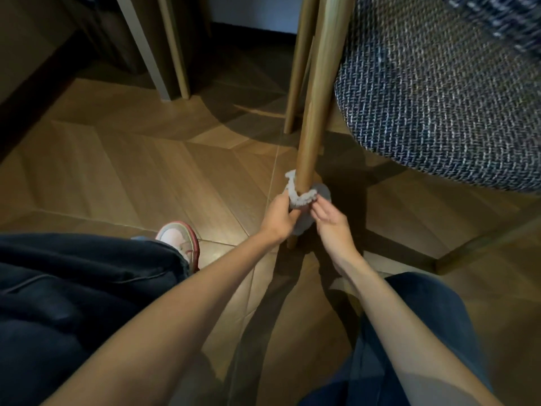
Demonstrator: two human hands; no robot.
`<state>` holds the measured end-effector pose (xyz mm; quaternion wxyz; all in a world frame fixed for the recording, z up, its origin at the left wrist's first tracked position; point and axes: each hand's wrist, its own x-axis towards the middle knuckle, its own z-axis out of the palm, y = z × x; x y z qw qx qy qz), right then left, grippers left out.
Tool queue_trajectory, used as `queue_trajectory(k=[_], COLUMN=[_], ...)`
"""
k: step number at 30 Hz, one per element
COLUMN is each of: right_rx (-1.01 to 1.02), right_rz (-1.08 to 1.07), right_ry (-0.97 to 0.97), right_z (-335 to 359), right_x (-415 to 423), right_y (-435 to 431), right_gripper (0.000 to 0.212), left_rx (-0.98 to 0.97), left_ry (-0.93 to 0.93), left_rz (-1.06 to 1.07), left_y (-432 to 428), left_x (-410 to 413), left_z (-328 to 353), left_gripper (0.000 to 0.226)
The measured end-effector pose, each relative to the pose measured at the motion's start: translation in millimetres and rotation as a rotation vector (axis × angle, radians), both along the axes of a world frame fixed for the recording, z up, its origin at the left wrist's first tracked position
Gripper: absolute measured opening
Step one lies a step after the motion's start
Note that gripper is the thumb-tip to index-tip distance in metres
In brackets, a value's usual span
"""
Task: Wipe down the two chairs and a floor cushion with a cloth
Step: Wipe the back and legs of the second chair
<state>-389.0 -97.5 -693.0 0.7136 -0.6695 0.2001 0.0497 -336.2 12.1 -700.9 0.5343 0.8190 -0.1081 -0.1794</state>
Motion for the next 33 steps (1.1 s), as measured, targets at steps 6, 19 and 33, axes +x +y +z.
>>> queue_trajectory(k=[6,19,33], right_rx=[0.029,0.100,-0.068], right_rz=[-0.074,-0.034,-0.101], right_ry=[-0.231,-0.458,-0.202], right_z=[69,138,78], right_x=[20,28,1], right_y=[-2,32,8], right_gripper=[0.049,0.067,0.051], left_rx=[-0.168,-0.379,-0.168], left_ry=[-0.209,-0.633,-0.145], left_rz=[0.102,0.351,0.259], left_y=[-4,-26,-13], left_x=[23,58,13], left_z=[81,200,106], left_gripper=[0.029,0.034,0.019])
